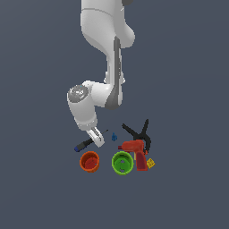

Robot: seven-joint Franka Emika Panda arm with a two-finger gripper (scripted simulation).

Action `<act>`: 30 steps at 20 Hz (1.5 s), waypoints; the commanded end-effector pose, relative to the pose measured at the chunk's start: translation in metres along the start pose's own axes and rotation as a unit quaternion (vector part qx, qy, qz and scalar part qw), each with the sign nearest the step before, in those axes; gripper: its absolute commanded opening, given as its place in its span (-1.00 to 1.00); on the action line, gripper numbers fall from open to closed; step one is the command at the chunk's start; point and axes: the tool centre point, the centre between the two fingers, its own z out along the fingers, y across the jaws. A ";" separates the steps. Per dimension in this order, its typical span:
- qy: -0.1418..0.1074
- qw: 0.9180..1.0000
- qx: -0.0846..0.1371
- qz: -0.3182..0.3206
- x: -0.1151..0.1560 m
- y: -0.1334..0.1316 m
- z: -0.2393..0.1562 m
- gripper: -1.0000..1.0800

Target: Pick up a designated object from a clutter of objects.

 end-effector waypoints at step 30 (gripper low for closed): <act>0.001 1.000 0.000 0.003 0.000 0.001 0.051 -1.00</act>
